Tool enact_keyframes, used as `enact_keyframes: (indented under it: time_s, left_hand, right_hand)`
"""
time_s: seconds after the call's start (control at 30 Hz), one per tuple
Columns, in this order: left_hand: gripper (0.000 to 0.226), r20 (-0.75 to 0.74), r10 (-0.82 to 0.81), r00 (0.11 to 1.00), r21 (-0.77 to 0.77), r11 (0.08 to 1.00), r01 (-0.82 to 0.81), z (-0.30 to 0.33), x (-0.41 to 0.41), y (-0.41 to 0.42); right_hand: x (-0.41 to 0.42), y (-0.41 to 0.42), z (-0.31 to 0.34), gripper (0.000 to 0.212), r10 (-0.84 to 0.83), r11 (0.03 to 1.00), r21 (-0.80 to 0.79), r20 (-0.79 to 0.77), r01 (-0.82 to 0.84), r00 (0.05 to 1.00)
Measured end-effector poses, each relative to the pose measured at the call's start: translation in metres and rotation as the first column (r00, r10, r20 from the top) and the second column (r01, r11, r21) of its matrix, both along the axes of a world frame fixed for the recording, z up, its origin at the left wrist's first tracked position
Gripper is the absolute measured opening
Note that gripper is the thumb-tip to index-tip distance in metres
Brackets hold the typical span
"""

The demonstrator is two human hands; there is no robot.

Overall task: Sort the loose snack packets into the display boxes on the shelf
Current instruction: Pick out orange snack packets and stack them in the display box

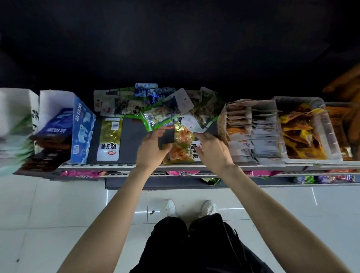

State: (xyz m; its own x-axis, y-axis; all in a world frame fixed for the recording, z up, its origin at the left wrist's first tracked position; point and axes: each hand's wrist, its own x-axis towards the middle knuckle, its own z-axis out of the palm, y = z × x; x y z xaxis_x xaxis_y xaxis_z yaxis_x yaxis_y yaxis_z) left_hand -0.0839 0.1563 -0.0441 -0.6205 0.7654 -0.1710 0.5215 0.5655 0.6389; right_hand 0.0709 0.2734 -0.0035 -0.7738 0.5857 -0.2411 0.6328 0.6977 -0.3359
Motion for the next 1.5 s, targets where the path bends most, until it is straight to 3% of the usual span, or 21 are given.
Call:
enact_keyframes:
  time_s: [0.17,0.3,0.43,0.5,0.57,0.63,0.7,0.73,0.8,0.87,0.97,1.03,1.13,1.2,1.23,1.27,1.33,1.43,1.5]
  left_hand:
    - [0.067,-0.062,-0.296,0.953,-0.262,0.926,0.271,-0.013,-0.003,0.024]
    - [0.081,-0.153,-0.501,0.852,-0.468,0.796,0.385,-0.019,0.002,0.036]
    - [0.073,-0.268,-0.603,0.752,-0.549,0.737,0.395,-0.021,-0.003,0.041]
    - [0.055,-0.202,-0.579,0.79,-0.461,0.768,0.445,-0.017,-0.008,0.04]
    - [0.034,-0.098,-0.484,0.87,-0.291,0.849,0.44,-0.006,-0.015,0.034]
    - [0.024,-0.037,-0.397,0.917,-0.154,0.909,0.387,0.011,-0.023,0.025]
    - [0.026,0.095,-0.338,0.936,-0.057,0.937,0.344,0.032,-0.028,0.013]
    - [0.026,0.2,-0.321,0.926,-0.011,0.944,0.33,0.043,-0.028,0.009]
    - [0.027,0.392,-0.306,0.868,0.084,0.951,0.298,0.066,-0.022,0.004]
    - [0.028,0.467,-0.328,0.821,0.143,0.945,0.296,0.087,-0.009,0.006]
    - [0.03,0.516,-0.382,0.767,0.226,0.924,0.308,0.113,0.016,0.016]
    - [0.033,0.525,-0.437,0.731,0.294,0.899,0.326,0.129,0.036,0.027]
    - [0.026,0.537,-0.403,0.741,0.386,0.899,0.209,0.132,0.066,0.053]
    - [0.019,0.492,-0.341,0.801,0.402,0.905,0.138,0.12,0.08,0.072]
    - [0.016,0.435,-0.313,0.844,0.39,0.911,0.137,0.111,0.086,0.081]
    - [0.014,0.35,-0.287,0.892,0.36,0.92,0.155,0.102,0.091,0.088]
    - [0.025,0.134,-0.25,0.959,0.269,0.94,0.207,0.087,0.103,0.103]
    - [0.046,-0.186,-0.238,0.953,0.178,0.946,0.271,0.079,0.119,0.128]
    - [0.052,-0.32,-0.263,0.91,0.111,0.944,0.312,0.077,0.121,0.147]
  right_hand:
    - [-0.029,-0.002,-0.04,0.074,-0.246,0.962,-0.038,0.314,0.271,0.917]
    - [-0.033,-0.008,-0.061,0.076,-0.28,0.952,-0.017,0.35,0.305,0.894]
    - [-0.032,-0.006,-0.064,0.076,-0.279,0.96,0.104,0.346,0.258,0.896]
    - [-0.028,-0.005,-0.056,0.063,-0.291,0.957,0.066,0.282,0.284,0.914]
    - [-0.018,-0.007,-0.042,0.035,-0.363,0.926,-0.073,0.092,0.37,0.927]
    - [-0.004,-0.013,-0.024,0.019,-0.459,0.877,-0.227,-0.132,0.424,0.879]
    - [0.012,-0.022,-0.004,0.019,-0.54,0.823,-0.362,-0.261,0.437,0.8]
    - [0.018,-0.026,0.005,0.022,-0.603,0.768,-0.466,-0.297,0.439,0.74]
    - [0.032,-0.034,0.026,0.027,-0.778,0.537,-0.768,-0.289,0.35,0.558]
    - [0.051,-0.037,0.045,0.025,-0.849,0.368,-0.908,-0.239,0.203,0.472]
    - [0.085,-0.038,0.073,0.017,-0.807,0.417,-0.898,-0.296,0.139,0.511]
    - [0.108,-0.035,0.09,0.016,-0.801,0.503,-0.847,-0.381,0.172,0.462]
    - [0.146,-0.014,0.099,0.006,-0.823,0.567,-0.731,-0.487,0.379,0.291]
    - [0.162,0.004,0.104,0.03,-0.793,0.564,-0.591,-0.582,0.577,0.18]
    - [0.165,0.014,0.108,0.031,-0.729,0.585,-0.471,-0.662,0.66,0.174]
    - [0.166,0.026,0.113,0.019,-0.617,0.636,-0.306,-0.752,0.708,0.23]
    - [0.156,0.051,0.121,0.011,-0.356,0.703,0.101,-0.807,0.704,0.471]
    - [0.142,0.1,0.116,0.031,-0.153,0.748,0.427,-0.634,0.508,0.758]
    - [0.131,0.124,0.11,0.035,-0.06,0.771,0.551,-0.438,0.32,0.897]
